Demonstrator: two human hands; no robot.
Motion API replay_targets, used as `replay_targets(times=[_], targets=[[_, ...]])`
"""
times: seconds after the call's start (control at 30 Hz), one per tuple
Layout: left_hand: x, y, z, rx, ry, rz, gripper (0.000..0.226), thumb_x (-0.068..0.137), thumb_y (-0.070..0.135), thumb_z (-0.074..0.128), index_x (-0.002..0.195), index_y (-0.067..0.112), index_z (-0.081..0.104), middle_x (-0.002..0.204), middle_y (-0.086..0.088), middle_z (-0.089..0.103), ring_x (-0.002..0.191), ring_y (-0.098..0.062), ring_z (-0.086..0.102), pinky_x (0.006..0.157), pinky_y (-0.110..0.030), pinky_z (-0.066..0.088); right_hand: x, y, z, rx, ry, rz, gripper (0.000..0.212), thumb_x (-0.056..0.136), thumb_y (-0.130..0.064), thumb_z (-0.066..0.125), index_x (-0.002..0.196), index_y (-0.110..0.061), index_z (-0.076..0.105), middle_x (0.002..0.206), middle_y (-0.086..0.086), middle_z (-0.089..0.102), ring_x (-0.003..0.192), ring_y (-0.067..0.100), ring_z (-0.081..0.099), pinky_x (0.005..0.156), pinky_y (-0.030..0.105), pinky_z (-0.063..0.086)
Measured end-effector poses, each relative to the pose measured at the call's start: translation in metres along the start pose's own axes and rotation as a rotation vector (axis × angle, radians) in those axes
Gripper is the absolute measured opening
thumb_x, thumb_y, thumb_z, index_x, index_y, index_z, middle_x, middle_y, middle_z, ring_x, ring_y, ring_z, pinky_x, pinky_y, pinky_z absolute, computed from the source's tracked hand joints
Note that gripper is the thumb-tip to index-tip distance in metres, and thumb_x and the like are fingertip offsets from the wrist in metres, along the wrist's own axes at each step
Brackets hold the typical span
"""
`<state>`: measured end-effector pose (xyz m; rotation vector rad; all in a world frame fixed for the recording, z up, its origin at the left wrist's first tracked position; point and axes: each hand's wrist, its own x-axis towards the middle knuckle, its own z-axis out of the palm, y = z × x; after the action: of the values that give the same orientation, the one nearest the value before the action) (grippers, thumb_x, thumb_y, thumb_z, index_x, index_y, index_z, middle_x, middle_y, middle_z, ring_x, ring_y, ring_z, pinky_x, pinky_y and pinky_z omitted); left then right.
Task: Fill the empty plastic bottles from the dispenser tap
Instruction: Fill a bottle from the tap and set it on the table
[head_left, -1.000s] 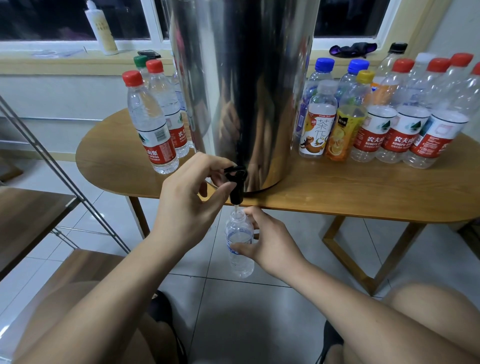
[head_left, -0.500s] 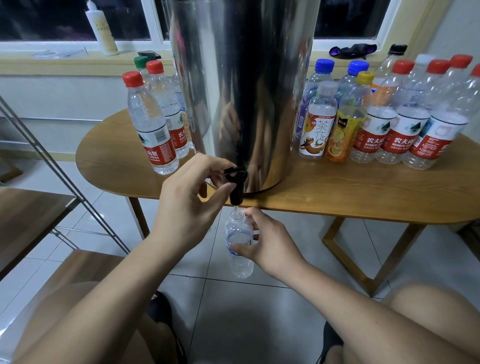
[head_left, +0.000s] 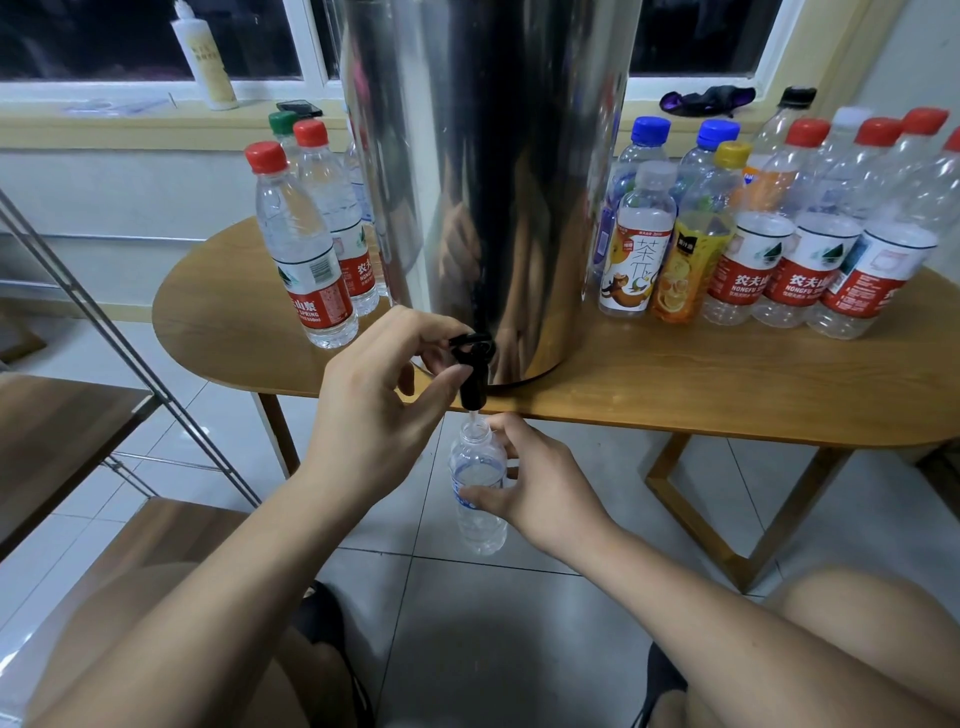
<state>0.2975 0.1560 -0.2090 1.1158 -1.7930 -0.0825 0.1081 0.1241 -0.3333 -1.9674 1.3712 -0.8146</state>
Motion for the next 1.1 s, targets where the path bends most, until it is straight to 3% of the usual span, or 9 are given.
replay_targets(times=[1.1], targets=[[0.0002,0.0007,-0.0009,0.005,0.000,0.004,0.029,0.093,0.003,0.084,0.115,0.017,0.073,0.092,0.008,0.065,0.084,-0.003,0.061,0.067,-0.023,0.047,0.0005,-0.0020,-0.0009,0.014,0.004,-0.007,0.073,0.076,-0.046,0.095,0.135,-0.041,0.053,0.123,-0.015,0.069,0.112,0.006,0.066,0.098,0.038,0.059]])
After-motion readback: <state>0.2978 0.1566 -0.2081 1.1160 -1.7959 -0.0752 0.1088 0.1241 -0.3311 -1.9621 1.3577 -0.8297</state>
